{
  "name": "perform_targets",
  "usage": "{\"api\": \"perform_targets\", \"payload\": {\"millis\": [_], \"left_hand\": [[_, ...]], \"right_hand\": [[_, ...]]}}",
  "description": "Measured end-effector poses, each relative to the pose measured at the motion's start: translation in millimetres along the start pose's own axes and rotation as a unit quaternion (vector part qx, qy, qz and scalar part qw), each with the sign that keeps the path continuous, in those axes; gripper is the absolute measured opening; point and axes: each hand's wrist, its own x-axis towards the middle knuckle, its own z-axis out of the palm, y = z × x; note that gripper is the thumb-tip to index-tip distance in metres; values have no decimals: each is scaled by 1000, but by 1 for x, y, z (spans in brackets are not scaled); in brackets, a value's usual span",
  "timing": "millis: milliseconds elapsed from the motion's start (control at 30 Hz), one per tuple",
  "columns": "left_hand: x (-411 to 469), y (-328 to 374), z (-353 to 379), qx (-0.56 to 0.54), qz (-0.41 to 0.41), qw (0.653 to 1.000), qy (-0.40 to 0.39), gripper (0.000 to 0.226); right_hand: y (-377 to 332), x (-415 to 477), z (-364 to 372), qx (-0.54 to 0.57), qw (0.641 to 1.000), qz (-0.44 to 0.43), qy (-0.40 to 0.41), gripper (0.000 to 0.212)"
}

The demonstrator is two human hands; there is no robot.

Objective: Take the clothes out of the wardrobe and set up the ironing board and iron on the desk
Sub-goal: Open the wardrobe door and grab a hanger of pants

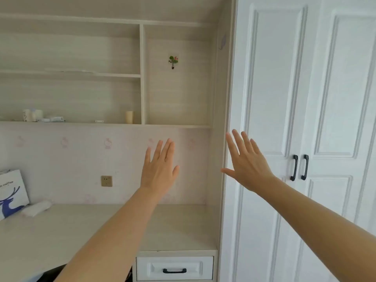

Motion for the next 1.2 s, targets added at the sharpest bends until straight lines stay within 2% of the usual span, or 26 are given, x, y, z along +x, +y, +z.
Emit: {"api": "perform_targets", "payload": {"millis": [133, 333, 600, 800, 900, 1200], "left_hand": [[14, 1, 41, -17, 30, 999, -3, 58], [35, 13, 111, -129, 67, 989, 23, 45], [39, 57, 190, -235, 115, 965, -34, 35], [31, 109, 232, -309, 141, 937, -80, 31], [30, 139, 251, -343, 148, 922, -106, 36], [56, 246, 279, -379, 183, 901, -108, 36]], "right_hand": [[-3, 8, 41, 9, 1000, -4, -24, 87], [-3, 15, 103, 20, 997, 15, -76, 67], [11, -4, 169, 51, 983, 84, -152, 52], [35, -24, 197, 70, 967, 156, -187, 52], [53, -34, 208, 88, 955, 206, -195, 49], [147, -38, 240, 104, 933, 286, -191, 46]]}}
